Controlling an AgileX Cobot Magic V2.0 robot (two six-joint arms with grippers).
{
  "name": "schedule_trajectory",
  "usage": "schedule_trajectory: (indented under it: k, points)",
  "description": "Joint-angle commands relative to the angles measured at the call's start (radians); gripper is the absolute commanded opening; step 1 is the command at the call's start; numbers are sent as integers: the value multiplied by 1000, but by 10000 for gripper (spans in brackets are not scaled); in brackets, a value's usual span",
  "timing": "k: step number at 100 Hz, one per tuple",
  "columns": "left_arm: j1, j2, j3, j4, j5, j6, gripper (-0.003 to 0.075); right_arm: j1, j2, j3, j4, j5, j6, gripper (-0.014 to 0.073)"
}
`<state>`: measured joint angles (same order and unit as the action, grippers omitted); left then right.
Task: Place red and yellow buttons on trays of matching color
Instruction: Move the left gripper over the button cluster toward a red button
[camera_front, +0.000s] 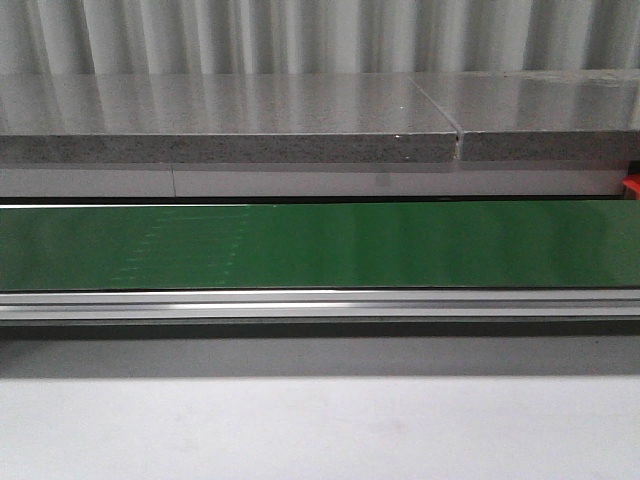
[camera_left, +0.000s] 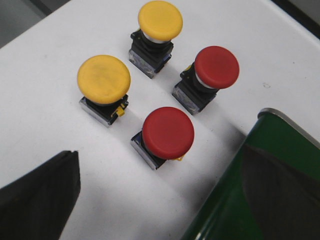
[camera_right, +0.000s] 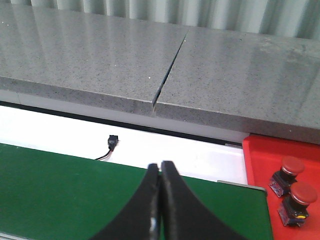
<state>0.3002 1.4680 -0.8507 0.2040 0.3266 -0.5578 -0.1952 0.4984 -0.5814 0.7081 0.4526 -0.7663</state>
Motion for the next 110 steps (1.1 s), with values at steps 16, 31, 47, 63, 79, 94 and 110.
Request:
schedule_trajectory:
  k: [16, 31, 47, 63, 79, 94, 110]
  points:
    - [3, 76, -90, -7, -52, -12, 618, -1, 0, -26, 30, -49, -7, -69]
    - [3, 133, -131, -7, -57, -12, 617, -1, 0, -26, 30, -49, -7, -69]
    - [3, 187, -173, -7, -57, -12, 617, -1, 0, -26, 30, -49, -7, -69]
    - [3, 224, -185, -7, -61, -12, 617, -1, 0, -26, 30, -49, -7, -69]
    - [3, 257, -185, -7, -65, -12, 617, -1, 0, -26, 30, -48, -7, -69]
    - [3, 259, -185, -7, -69, -12, 592, -1, 0, -26, 30, -48, -7, -69]
    - [3, 259, -185, -7, -63, -12, 381, -1, 0, -26, 30, -48, -7, -69]
